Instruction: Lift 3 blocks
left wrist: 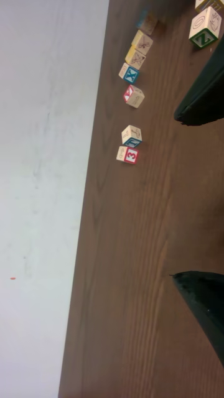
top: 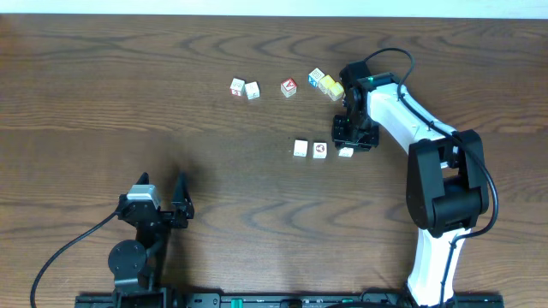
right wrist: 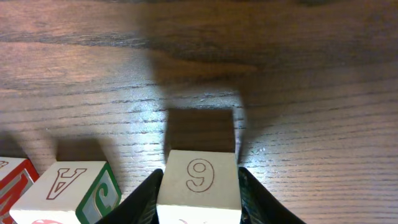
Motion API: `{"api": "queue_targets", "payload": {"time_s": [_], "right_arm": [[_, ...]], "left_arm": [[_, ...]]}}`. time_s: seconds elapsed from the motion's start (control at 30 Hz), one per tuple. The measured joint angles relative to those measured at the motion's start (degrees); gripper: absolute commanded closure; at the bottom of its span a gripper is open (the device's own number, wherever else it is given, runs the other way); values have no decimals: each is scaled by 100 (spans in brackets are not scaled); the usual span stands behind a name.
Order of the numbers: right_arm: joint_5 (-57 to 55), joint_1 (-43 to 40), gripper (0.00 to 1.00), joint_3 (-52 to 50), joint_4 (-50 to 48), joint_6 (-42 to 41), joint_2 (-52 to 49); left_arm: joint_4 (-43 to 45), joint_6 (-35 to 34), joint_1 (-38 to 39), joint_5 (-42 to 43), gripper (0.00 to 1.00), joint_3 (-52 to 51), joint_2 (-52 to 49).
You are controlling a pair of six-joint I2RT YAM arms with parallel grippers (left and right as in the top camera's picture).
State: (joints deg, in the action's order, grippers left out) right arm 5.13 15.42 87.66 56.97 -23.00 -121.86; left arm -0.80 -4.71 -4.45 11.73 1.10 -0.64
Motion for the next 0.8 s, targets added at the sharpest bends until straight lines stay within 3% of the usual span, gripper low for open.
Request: {"api": "queue_targets", "payload": {"time_s": [0.47, 0.8], "right_arm": [[22, 0, 70, 0, 164, 442, 0], [203, 0, 68, 0, 81, 485, 0]], "left_arm": [[0, 0, 0, 0, 25, 0, 0], [0, 0, 0, 0, 25, 0, 0]]}}
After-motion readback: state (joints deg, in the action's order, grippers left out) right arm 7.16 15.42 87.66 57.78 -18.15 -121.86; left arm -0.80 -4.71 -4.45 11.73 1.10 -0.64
